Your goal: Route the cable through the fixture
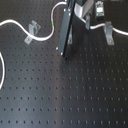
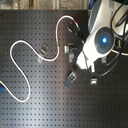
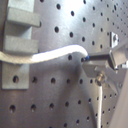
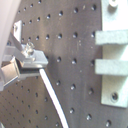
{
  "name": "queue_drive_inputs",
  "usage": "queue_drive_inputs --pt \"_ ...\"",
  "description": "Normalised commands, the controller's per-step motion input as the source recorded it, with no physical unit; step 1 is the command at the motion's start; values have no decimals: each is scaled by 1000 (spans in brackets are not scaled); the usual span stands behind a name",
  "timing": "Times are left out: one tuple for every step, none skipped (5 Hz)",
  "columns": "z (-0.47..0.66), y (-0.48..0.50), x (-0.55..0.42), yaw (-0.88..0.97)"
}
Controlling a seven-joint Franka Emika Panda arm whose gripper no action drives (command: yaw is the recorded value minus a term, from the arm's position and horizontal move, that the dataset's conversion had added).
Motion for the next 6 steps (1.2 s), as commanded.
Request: queue_drive_inputs --pt "-499 -164 -38 0" --pt "-543 -236 -6 89" --pt "-290 -245 262 226" --pt "-20 -247 268 445" --pt "0 -222 199 543" --pt "62 -110 136 720"
